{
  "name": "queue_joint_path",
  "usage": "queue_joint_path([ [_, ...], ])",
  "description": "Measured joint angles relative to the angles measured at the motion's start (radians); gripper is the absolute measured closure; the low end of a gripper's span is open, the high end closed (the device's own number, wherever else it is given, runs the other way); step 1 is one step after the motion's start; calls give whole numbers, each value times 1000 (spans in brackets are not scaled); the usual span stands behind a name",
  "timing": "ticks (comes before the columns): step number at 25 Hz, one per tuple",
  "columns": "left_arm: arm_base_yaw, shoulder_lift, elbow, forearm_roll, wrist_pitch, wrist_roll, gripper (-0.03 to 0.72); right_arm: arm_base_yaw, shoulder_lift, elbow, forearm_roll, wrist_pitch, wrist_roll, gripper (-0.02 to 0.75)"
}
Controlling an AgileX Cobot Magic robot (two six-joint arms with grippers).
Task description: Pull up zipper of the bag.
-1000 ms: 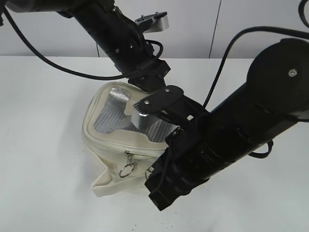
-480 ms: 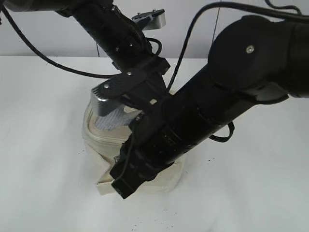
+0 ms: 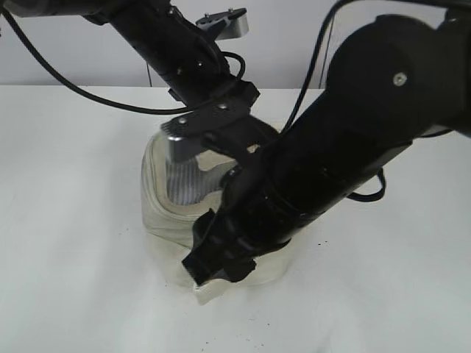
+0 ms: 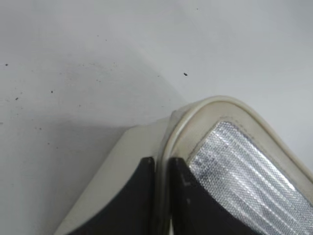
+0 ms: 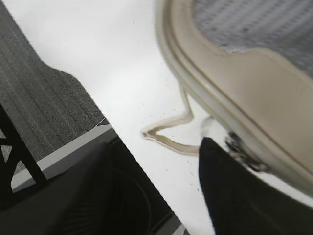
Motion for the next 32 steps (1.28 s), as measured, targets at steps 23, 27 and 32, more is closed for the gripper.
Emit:
queue_joint_path([
  [23,19,-388,47,646,233,-392,400,-291,-507,173,-465,355,420,146],
  [27,21,-593,206,652,233,-444,401,-291,-659,244,-480,422,420,146],
  [32,21,-929,490,606,235,-479,401,-291,-884,345,-480,442,417,146],
])
